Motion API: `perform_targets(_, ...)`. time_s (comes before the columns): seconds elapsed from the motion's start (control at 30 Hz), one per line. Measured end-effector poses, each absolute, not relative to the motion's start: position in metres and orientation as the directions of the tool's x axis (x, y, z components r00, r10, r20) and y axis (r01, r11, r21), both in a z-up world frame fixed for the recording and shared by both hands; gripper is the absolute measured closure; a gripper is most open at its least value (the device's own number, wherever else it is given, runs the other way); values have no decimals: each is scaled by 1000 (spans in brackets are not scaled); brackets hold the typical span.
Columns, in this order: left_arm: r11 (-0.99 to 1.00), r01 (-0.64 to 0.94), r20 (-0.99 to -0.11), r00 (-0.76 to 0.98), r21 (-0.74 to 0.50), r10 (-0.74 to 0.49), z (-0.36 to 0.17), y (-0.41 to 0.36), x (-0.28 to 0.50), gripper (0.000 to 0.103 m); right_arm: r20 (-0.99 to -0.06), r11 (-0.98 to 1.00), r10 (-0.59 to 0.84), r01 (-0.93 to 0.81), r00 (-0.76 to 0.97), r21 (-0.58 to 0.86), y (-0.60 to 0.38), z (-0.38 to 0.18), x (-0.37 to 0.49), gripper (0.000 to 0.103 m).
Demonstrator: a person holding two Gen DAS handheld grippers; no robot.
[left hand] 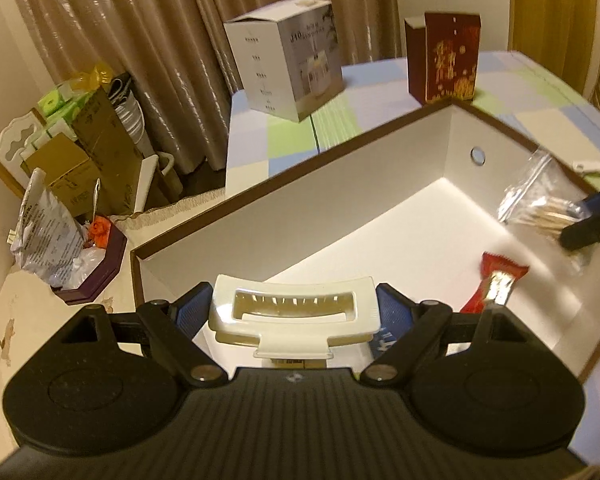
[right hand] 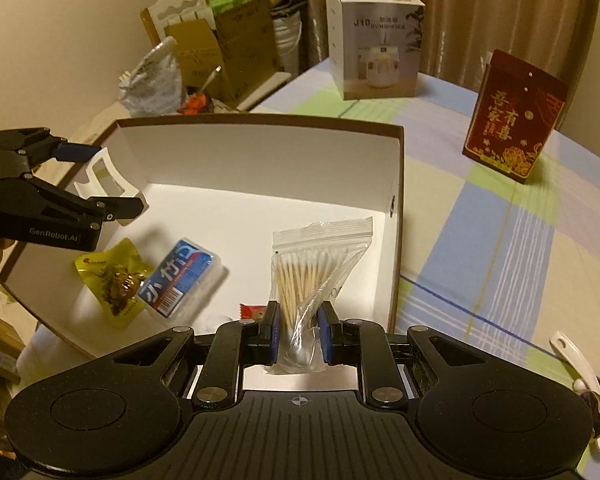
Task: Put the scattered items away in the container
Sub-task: 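Carry the hair clip and swab bag over the box and open both grippers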
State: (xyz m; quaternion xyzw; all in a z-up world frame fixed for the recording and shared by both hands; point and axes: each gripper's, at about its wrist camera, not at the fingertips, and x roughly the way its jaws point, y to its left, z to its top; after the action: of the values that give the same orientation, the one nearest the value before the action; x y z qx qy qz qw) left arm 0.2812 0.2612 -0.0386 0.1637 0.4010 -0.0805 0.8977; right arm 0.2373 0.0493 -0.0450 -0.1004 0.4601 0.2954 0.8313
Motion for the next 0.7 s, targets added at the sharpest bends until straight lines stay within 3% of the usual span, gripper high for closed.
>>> perform_targets(0.27,934,278,-776,631,225,-1,-52,268,294,18,-847,810,352,-583,398,63,53,-50,238,81)
perform_targets(0.37,938,271,-776,631,218,-2,-51,269,294,11,-852,808,343,-587,395,53,54,-51,237,81)
perform_targets(0.7,954,245,-773,634,173,-23,-42,275,292,11,-866,804,317,-594,386,30,54,-54,235,81)
